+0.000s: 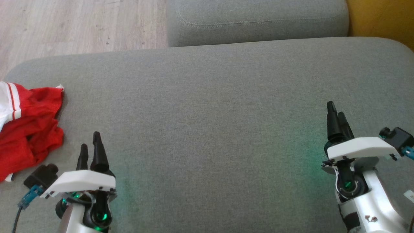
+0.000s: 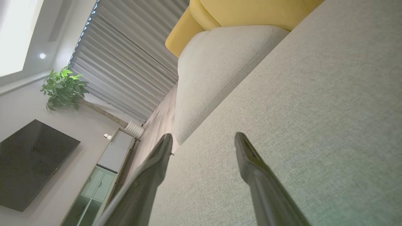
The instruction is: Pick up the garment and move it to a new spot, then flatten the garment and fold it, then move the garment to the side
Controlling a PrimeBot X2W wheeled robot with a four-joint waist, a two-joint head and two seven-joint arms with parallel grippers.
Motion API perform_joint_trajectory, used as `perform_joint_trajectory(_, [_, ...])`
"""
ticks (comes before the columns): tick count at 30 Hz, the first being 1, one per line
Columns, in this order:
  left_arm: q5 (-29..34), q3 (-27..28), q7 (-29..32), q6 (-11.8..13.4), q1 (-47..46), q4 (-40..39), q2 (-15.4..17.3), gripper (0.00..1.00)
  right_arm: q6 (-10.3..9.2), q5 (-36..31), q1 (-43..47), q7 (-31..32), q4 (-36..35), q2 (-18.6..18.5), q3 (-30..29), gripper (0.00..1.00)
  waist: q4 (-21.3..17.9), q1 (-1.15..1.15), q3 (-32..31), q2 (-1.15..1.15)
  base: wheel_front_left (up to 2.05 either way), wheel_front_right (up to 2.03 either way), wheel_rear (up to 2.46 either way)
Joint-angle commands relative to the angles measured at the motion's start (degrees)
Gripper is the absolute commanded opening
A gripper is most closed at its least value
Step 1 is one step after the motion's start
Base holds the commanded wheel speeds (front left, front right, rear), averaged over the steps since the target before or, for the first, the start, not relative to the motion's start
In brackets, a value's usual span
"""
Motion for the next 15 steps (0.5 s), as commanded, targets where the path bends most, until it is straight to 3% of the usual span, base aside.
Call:
perform_joint_trajectory(1, [2.3, 0.2, -0.8, 0.3, -3.7, -1.1, 1.4, 1.0, 0.23, -2.2, -4.2, -0.9, -1.1, -0.9, 1.1, 1.0, 0.0, 0.0, 0.0, 0.0, 0.0, 0.0, 0.0])
perform_joint_trajectory(15, [12.8, -0.8, -3.2, 2.0, -4.9, 1.0, 1.6, 1.0, 0.28, -13.4, -6.6, -3.2, 2.2, -1.0, 3.6, 1.0, -0.1, 0.0, 0.1, 0.0, 0.0, 0.0, 0.0])
